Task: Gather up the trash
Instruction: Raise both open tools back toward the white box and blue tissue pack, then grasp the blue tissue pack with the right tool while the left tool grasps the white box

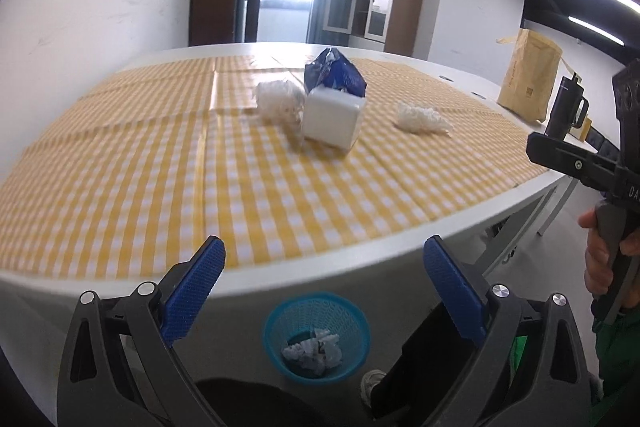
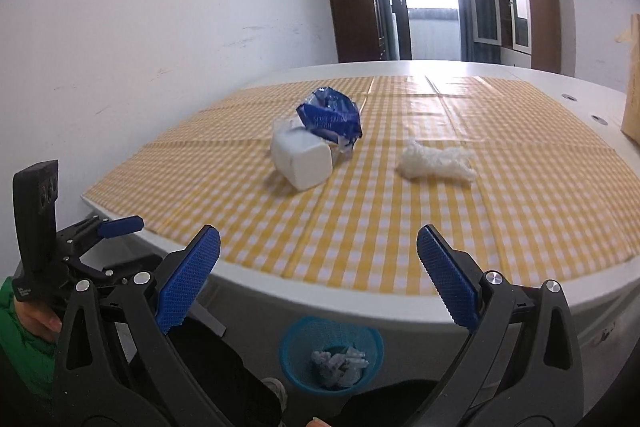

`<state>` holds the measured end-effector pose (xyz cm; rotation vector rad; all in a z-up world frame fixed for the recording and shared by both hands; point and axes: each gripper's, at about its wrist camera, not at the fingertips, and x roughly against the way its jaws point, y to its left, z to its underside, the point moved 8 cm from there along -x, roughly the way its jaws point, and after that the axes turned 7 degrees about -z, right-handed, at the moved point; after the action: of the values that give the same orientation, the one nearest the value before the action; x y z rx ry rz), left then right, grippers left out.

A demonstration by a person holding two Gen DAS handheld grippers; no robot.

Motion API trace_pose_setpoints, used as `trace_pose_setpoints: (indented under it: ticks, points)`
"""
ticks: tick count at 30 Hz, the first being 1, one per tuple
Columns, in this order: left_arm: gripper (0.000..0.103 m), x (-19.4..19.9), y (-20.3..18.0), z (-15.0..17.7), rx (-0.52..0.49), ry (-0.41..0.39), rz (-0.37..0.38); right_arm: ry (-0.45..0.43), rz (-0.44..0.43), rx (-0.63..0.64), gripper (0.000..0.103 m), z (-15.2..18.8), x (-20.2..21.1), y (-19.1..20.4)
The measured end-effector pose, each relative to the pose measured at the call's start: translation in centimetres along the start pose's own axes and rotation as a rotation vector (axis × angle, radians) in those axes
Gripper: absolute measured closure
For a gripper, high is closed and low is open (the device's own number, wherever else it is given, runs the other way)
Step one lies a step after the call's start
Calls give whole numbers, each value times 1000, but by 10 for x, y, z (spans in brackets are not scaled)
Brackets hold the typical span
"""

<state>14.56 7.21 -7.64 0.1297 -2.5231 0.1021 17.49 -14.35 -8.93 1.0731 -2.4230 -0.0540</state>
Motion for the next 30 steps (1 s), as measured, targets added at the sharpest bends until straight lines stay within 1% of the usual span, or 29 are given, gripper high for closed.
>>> trace_pose_setpoints:
  ticks: [5,7,12,19,22,25,27,28,30]
  points:
    - [6,-20,-2,-19,-34,17,27,19,-9,33,9,-20,-23,6]
    - [6,-29,-3,-24,-46,29,26,27,-13,44,9,-28,-33,8]
    - [6,-52,4,-39,-60,54,47,42,-24,42,9,-47,-57,6]
    - [6,-81,10,-61,-117,82,67,70,-30,79,9,-74,-93,5]
    - [6,-93,11,-70,-132,91,101,83,-41,71,9,-87,-109,2]
    - [6,-106,11,-76,-145,108,148,119,-73,36,9,-95,-130,-1]
    - [6,-112,11,-80,-147,120,196,133,-85,23,9,-100,-141,-1]
    - [6,-115,10,-82,-147,128,232,142,-82,24,9,-102,-148,-2]
    - [6,-120,8,-84,-153,143,269,155,-71,29,9,-107,-160,-5]
